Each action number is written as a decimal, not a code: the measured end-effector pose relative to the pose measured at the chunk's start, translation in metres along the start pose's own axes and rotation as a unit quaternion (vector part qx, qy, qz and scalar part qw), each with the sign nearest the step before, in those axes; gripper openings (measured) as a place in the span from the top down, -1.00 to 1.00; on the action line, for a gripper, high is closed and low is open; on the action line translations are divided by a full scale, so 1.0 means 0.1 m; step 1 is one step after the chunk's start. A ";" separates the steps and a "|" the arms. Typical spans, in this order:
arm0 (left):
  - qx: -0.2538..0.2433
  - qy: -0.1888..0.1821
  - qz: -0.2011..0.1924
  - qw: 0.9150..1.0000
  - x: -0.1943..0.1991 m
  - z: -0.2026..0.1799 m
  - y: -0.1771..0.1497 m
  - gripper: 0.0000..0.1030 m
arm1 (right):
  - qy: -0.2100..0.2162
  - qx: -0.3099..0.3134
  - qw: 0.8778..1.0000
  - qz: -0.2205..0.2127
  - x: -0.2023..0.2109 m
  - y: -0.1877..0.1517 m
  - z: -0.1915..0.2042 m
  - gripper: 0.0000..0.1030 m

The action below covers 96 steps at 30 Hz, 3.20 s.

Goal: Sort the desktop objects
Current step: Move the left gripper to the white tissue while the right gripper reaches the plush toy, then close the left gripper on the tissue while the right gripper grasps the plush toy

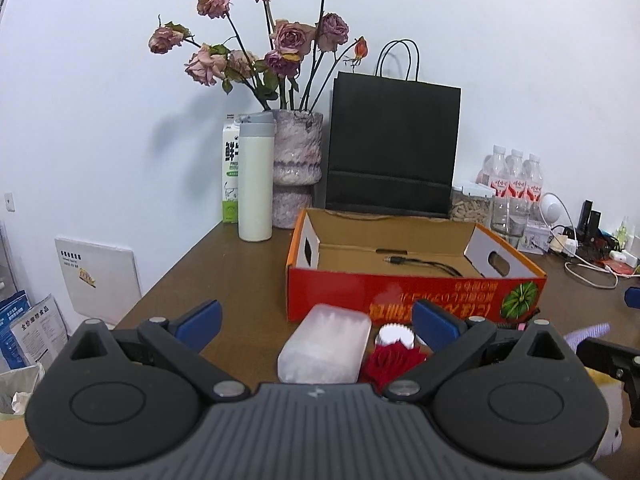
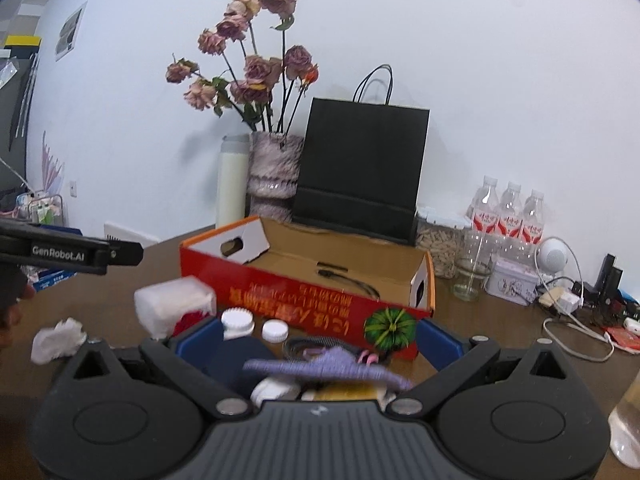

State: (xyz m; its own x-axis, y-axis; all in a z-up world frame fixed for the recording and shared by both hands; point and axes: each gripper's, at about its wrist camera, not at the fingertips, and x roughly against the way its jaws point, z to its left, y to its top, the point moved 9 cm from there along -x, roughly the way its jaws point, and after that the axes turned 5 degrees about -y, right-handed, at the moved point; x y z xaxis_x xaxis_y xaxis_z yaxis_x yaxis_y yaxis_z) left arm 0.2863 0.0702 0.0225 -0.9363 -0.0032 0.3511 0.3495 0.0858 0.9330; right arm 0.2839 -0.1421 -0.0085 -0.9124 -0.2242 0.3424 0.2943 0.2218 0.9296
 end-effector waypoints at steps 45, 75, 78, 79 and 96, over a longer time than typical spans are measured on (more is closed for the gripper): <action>0.063 0.056 0.128 0.988 -0.04 0.68 -0.86 -1.00 | -0.065 -0.063 0.987 0.131 -0.20 -0.88 -0.40 -1.00; 0.058 0.042 0.124 0.990 -0.04 0.62 -0.84 0.16 | -0.064 -0.096 0.980 0.164 -0.40 -0.95 -0.55 -0.56; 0.064 0.041 0.122 0.990 -0.02 0.62 -0.85 0.23 | -0.070 -0.111 0.979 0.154 -0.36 -0.93 -0.60 -0.10; 0.066 0.041 0.121 0.990 -0.02 0.62 -0.85 0.25 | -0.067 -0.117 0.979 0.151 -0.36 -0.93 -0.62 -0.07; 0.079 0.029 0.088 0.993 0.13 0.53 -0.74 0.68 | -0.062 -0.125 0.986 0.089 -0.07 -0.76 -0.70 -0.01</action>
State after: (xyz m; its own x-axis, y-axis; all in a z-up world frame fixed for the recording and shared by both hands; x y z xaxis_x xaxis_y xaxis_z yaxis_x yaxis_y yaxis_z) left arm 0.2469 0.1171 -0.0462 -0.8567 -0.0310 0.5149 0.4930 0.2445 0.8350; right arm 0.2875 -0.2236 -0.0719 -0.8634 -0.0817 0.4978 0.4993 0.0018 0.8664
